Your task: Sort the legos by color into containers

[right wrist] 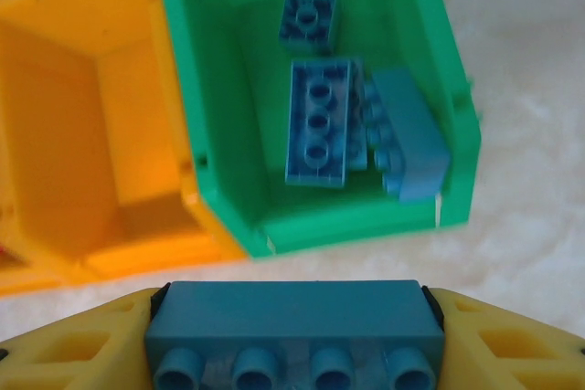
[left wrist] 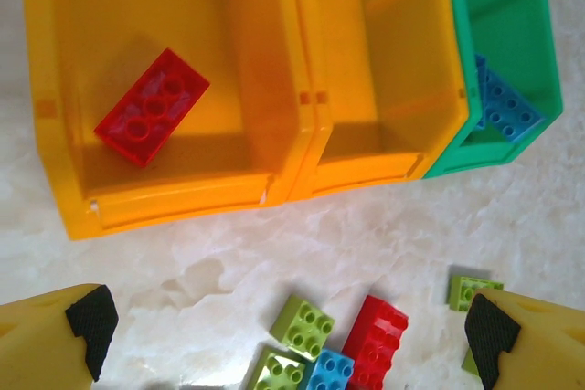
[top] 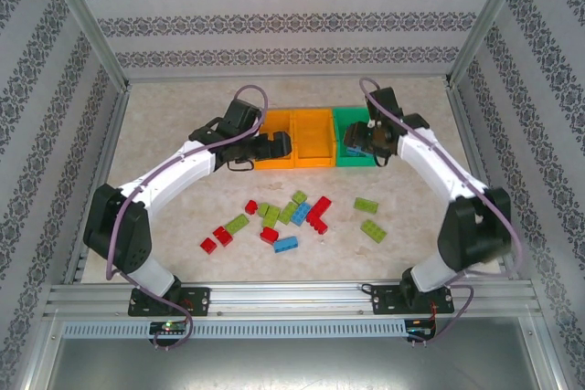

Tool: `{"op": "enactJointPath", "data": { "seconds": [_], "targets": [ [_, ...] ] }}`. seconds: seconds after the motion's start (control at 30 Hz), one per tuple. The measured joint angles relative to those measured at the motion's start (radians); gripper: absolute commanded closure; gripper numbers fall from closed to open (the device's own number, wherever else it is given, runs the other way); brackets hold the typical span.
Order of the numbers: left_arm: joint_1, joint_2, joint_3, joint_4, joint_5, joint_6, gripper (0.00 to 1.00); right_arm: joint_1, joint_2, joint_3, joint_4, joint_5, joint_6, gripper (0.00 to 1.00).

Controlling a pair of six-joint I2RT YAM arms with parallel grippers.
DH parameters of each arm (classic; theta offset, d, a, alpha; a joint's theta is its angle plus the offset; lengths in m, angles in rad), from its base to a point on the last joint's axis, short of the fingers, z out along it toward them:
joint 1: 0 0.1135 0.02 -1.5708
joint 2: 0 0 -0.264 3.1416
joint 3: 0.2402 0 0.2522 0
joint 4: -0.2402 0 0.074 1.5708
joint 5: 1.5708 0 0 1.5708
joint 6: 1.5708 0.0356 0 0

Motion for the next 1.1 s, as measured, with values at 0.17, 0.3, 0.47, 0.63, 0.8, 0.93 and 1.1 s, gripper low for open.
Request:
{"op": "enactJointPath", "data": {
  "seconds": [0.17, 0.3, 0.47, 0.63, 0.8, 0.93, 1.1],
  "targets": [
    [0.000, -0.006, -0.019, -0.010, -0.007, 0.002, 0.00, -0.030, 0.188, 0.177, -0.017, -0.010, -0.050, 0.43],
    [0.000, -0.006, -0.022, -0.010, -0.006, 0.004, 0.00, -0.036, 0.310, 0.327, -0.038, -0.007, -0.078, 0.41],
    [0.000, -0.014, -0.047, -0.021, -0.016, 0.019, 0.00, -0.042, 0.430, 0.464, -0.070, 0.000, -0.100, 0.36],
    [-0.002, -0.041, -0.092, -0.045, -0.035, 0.033, 0.00, -0.056, 0.486, 0.502, -0.099, 0.016, -0.107, 0.30],
    [-0.002, -0.061, -0.105, -0.059, -0.048, 0.034, 0.00, -0.056, 0.497, 0.507, -0.117, 0.024, -0.112, 0.19],
    [-0.002, -0.062, -0.106, -0.059, -0.051, 0.034, 0.00, -0.055, 0.493, 0.509, -0.122, 0.024, -0.132, 0.09],
    [-0.002, -0.062, -0.106, -0.059, -0.055, 0.034, 0.00, -0.042, 0.389, 0.407, -0.117, 0.027, -0.138, 0.07]
  ]
}}
